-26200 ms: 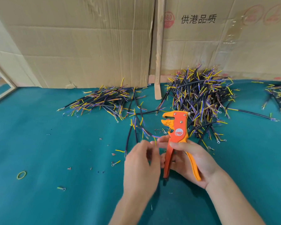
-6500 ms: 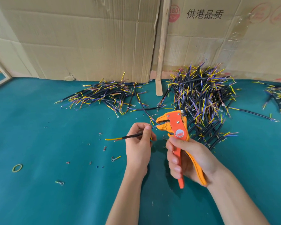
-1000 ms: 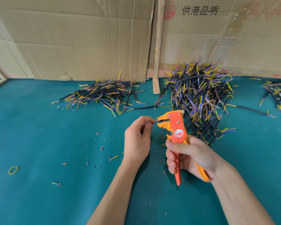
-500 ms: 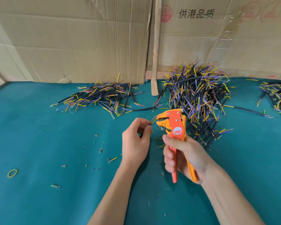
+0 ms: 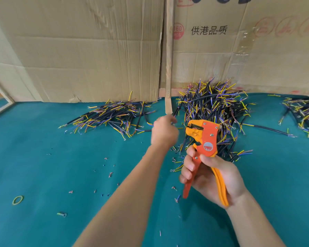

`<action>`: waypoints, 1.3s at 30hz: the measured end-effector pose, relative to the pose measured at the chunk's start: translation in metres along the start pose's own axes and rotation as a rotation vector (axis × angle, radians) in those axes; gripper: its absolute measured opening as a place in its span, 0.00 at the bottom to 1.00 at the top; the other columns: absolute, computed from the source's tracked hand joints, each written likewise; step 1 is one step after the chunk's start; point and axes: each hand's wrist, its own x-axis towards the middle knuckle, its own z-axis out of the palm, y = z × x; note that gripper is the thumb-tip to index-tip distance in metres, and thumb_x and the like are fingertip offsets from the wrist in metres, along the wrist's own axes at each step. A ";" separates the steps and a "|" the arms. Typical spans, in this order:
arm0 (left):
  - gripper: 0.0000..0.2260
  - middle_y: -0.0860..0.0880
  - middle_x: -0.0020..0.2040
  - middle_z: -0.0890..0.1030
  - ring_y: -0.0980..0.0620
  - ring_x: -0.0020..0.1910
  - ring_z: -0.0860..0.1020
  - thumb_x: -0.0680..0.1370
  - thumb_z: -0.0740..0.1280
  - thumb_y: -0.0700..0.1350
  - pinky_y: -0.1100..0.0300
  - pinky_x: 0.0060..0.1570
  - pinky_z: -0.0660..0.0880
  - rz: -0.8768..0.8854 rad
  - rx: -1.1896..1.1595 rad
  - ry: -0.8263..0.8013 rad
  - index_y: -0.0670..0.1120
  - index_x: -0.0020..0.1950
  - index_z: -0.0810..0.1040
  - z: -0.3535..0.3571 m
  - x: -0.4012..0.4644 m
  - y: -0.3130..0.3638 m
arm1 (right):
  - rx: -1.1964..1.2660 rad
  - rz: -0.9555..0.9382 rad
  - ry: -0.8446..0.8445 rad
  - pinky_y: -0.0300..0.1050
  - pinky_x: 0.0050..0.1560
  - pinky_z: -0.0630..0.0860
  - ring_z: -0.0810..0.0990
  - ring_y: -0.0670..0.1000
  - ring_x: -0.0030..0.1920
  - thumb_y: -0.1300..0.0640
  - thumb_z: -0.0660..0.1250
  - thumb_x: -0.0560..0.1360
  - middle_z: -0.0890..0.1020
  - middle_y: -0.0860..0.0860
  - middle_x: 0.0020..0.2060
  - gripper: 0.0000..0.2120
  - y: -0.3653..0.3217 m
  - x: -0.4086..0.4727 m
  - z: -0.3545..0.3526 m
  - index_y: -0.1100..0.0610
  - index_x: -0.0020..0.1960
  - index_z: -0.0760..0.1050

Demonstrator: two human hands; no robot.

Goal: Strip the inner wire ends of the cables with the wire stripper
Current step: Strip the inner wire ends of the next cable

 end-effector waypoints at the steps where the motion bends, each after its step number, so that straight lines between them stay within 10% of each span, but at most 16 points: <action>1: 0.17 0.43 0.60 0.80 0.41 0.60 0.77 0.76 0.62 0.34 0.49 0.60 0.74 -0.015 0.141 -0.007 0.46 0.61 0.81 -0.004 0.006 -0.015 | 0.000 0.001 0.016 0.54 0.47 0.77 0.76 0.59 0.39 0.58 0.76 0.72 0.74 0.58 0.40 0.17 0.001 0.000 0.000 0.60 0.54 0.71; 8: 0.10 0.45 0.57 0.79 0.40 0.60 0.73 0.82 0.63 0.43 0.49 0.57 0.68 0.167 0.584 -0.002 0.48 0.59 0.81 -0.015 0.012 -0.058 | -0.021 0.017 0.157 0.55 0.46 0.78 0.76 0.60 0.39 0.59 0.79 0.68 0.74 0.59 0.40 0.20 0.004 0.003 0.003 0.61 0.54 0.73; 14: 0.05 0.48 0.49 0.80 0.43 0.46 0.79 0.77 0.67 0.40 0.53 0.48 0.76 0.050 0.071 0.181 0.46 0.51 0.81 -0.026 -0.037 -0.037 | -0.015 -0.028 0.323 0.55 0.43 0.79 0.77 0.60 0.38 0.62 0.73 0.69 0.76 0.61 0.40 0.13 0.006 0.008 -0.001 0.62 0.52 0.76; 20: 0.11 0.52 0.31 0.79 0.50 0.33 0.82 0.75 0.69 0.33 0.60 0.32 0.78 -0.079 -0.578 -0.052 0.48 0.50 0.82 -0.021 -0.103 -0.037 | -0.136 -0.118 0.387 0.52 0.43 0.80 0.80 0.59 0.39 0.61 0.71 0.69 0.82 0.62 0.55 0.17 0.006 0.010 -0.005 0.63 0.58 0.80; 26: 0.16 0.53 0.32 0.79 0.38 0.40 0.84 0.75 0.70 0.36 0.54 0.38 0.78 -0.012 -0.671 -0.098 0.55 0.56 0.83 -0.009 -0.114 -0.045 | -0.226 -0.095 0.419 0.51 0.42 0.81 0.81 0.59 0.39 0.62 0.71 0.69 0.81 0.61 0.47 0.21 0.006 0.011 -0.006 0.64 0.61 0.80; 39: 0.08 0.53 0.38 0.80 0.51 0.34 0.80 0.78 0.66 0.32 0.60 0.40 0.79 -0.028 -0.787 -0.094 0.43 0.51 0.79 -0.008 -0.113 -0.054 | -0.273 -0.021 0.405 0.53 0.41 0.79 0.81 0.61 0.41 0.62 0.70 0.69 0.82 0.65 0.54 0.20 0.009 0.009 0.000 0.61 0.61 0.83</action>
